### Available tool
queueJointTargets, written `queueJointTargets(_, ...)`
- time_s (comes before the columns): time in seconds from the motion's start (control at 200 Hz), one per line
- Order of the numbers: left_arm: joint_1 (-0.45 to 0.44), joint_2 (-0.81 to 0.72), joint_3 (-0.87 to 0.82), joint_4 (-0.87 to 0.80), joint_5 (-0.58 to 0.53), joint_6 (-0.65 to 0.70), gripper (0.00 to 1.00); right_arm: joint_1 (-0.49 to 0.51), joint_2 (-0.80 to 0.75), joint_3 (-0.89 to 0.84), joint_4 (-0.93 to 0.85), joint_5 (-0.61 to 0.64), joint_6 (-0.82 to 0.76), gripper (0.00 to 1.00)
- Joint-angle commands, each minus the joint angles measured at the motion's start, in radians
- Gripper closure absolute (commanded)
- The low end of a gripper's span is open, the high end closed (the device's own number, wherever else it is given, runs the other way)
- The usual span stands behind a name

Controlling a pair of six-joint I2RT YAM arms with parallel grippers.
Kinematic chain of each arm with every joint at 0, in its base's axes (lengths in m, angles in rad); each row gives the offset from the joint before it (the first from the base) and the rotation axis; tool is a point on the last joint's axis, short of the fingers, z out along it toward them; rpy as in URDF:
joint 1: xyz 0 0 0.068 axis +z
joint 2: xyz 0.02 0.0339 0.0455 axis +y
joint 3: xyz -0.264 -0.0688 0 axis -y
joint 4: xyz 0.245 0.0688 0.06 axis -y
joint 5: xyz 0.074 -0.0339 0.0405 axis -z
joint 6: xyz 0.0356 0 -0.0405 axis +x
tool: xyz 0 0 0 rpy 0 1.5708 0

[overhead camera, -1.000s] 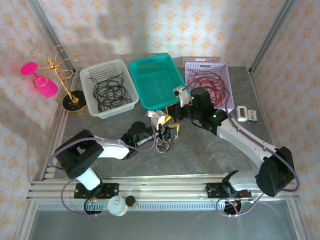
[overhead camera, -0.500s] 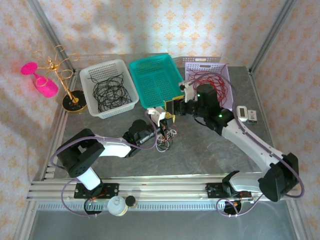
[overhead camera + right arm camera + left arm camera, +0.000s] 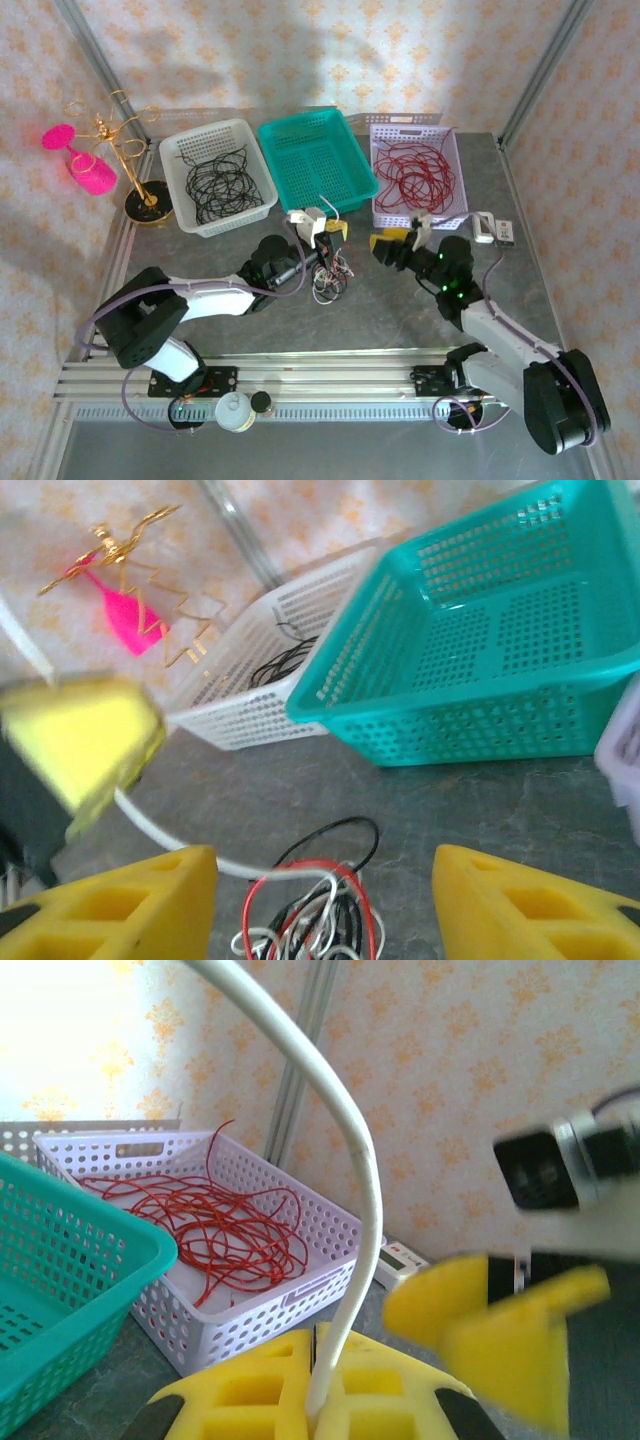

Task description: Untangle the cables

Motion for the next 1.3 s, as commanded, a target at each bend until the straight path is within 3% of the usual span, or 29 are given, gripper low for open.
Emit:
queueJointTargets(0.0,0.002,-0.034,0.053,-0.075,-0.003,-0.018,1.0,0.077,0.042,-0.035,0.407,-0.073,-0.156,0.34)
queueJointTargets(0.235,0.0,-0.084,0.067,-0.107,0.013,-0.061,1.0,0.132,0.245,0.037,0.519,-0.169,-0.166,0.32)
queueJointTargets(0.651,-0.028,-0.19,0.179,-0.305,0.063,-0.086,1.0,0.185,0.536,0.171,0.712,-0.151,-0.087,0.38)
queueJointTargets(0.801,-0.043,-0.226,0.2,-0.302,0.078,-0.11,1.0,0.191,0.625,0.297,0.592,-0.135,-0.027,0.45)
queueJointTargets(0.921,-0.063,-0.268,0.251,-0.367,0.064,-0.097,1.0,0.198,0.662,0.288,0.604,-0.083,-0.018,0.48)
queueJointTargets(1.141,-0.07,-0.365,0.344,-0.432,0.039,-0.124,1.0,0.197,0.697,0.263,0.507,0.014,0.021,0.47)
queueJointTargets(1.296,-0.07,-0.392,0.456,-0.534,0.0,-0.136,1.0,0.197,0.753,0.309,0.403,0.044,0.08,0.53)
